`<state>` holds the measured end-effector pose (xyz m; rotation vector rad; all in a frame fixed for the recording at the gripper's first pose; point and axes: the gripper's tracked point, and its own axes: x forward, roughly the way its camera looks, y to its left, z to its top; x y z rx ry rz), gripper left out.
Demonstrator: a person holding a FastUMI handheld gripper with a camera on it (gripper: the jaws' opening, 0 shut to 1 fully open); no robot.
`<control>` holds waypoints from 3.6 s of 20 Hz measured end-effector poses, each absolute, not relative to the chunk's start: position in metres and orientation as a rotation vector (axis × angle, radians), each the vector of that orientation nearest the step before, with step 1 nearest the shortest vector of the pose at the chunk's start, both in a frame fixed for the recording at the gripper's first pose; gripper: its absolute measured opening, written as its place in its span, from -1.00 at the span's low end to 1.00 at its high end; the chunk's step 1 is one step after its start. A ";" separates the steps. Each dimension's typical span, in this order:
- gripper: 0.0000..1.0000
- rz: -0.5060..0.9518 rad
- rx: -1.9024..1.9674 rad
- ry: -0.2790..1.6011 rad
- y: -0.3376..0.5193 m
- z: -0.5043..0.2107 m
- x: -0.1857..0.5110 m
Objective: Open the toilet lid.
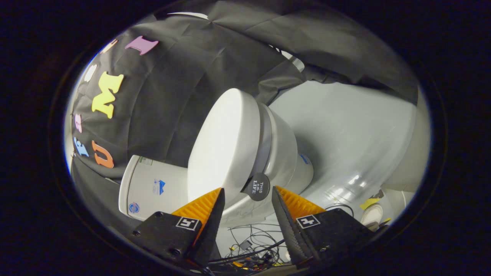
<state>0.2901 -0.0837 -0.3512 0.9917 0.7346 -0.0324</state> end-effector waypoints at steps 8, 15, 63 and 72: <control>0.17 0.001 1.105 0.720 -0.078 -0.364 0.306; -0.54 -0.049 1.062 0.710 -0.083 -0.375 0.306; -0.78 -0.065 0.761 0.621 -0.020 -0.223 0.307; -0.78 -0.110 0.648 0.624 -0.002 -0.200 0.308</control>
